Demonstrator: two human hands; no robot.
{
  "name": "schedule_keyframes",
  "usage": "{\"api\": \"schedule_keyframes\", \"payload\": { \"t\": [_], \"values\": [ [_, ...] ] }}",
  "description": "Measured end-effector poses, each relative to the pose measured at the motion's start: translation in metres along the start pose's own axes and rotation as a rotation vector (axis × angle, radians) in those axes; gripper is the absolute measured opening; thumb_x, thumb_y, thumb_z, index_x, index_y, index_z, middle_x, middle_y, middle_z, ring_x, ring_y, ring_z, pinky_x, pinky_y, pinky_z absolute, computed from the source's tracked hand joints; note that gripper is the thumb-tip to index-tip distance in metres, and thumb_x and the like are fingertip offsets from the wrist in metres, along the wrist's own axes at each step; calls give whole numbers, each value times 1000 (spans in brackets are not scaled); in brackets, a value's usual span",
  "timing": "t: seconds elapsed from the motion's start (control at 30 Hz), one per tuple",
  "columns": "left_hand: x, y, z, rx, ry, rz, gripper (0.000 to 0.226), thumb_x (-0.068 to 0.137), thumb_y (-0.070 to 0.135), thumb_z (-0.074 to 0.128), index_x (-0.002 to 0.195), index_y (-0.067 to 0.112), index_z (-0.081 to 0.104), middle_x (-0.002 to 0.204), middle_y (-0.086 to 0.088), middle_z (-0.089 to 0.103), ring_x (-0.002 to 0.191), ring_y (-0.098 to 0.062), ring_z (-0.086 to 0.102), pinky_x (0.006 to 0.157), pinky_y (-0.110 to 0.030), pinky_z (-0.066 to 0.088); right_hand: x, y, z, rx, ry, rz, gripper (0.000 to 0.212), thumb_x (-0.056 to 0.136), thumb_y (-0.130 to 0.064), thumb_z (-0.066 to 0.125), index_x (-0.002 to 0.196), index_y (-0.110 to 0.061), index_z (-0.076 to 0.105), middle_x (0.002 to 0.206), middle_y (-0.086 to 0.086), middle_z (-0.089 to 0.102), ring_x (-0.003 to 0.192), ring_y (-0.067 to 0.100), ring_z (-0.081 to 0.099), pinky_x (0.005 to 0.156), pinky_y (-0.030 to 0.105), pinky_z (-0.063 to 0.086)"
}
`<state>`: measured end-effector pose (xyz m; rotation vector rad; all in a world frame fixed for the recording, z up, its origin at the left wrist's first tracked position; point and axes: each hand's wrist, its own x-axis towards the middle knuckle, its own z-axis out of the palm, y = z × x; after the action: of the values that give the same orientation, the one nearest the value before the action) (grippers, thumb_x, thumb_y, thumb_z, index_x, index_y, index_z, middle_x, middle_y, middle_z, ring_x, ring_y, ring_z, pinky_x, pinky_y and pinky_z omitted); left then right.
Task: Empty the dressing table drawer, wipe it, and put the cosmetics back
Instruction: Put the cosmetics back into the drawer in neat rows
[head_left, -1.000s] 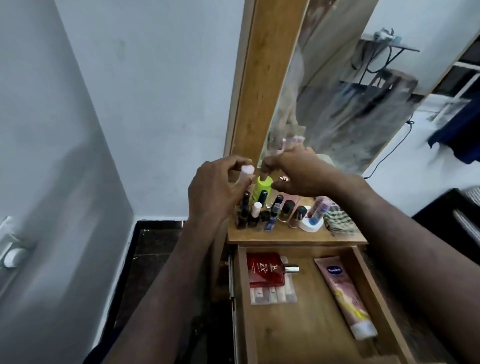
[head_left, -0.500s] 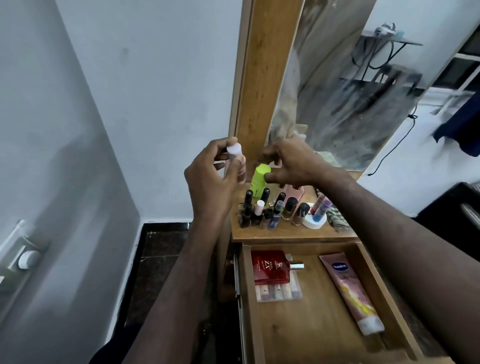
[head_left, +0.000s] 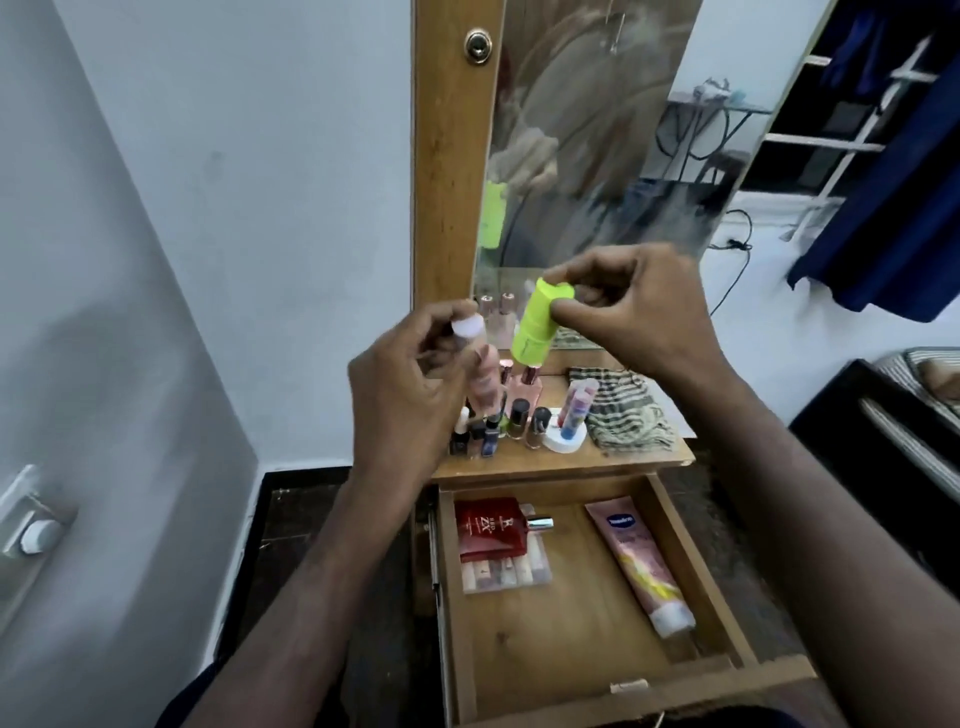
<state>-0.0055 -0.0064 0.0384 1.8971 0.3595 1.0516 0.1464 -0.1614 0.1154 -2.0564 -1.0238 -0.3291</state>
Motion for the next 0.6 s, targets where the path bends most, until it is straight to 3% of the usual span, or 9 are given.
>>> {"api": "schedule_keyframes", "payload": {
  "t": [0.1,0.2,0.27,0.33,0.5,0.6],
  "values": [
    [-35,1,27,42,-164,-45,33,90,27,83,122,34,74,98,24,73,90,12,68,75,-6,53,-49,16,-10,-13,31,144,17,72,-30,88,89,-30,85,56,-12,68,53,-3,58,56,11,41],
    [-76,-21,61,68,-296,-135,30,91,29,82,120,32,75,96,23,74,87,13,69,76,-7,53,-101,47,-2,-64,-25,330,14,70,-32,90,83,-29,84,58,-10,71,56,-1,65,53,15,44],
    [-103,-40,83,70,-387,-202,28,91,30,81,119,30,75,97,21,75,88,11,69,78,-14,58,-133,74,7,-85,-73,447,14,70,-33,92,81,-27,84,64,-10,74,64,0,70,60,18,52],
    [-121,-55,97,60,-453,-270,28,92,30,80,120,29,75,98,20,75,90,11,70,80,-18,60,-158,98,19,-88,-127,529,11,71,-31,92,78,-26,85,67,-13,75,68,-7,68,63,10,50],
    [-128,-78,119,156,-539,-294,29,92,30,81,120,31,74,103,24,71,91,18,64,77,-3,51,-176,143,39,-77,-274,630,6,75,-26,90,76,-24,84,66,-17,71,65,-18,61,60,2,41],
    [-125,-85,133,195,-582,-254,29,92,28,80,121,30,73,102,24,67,90,24,60,77,0,48,-178,163,45,-82,-321,646,10,77,-25,90,73,-23,81,76,-16,75,71,-10,64,62,-1,40]
  ]
}}
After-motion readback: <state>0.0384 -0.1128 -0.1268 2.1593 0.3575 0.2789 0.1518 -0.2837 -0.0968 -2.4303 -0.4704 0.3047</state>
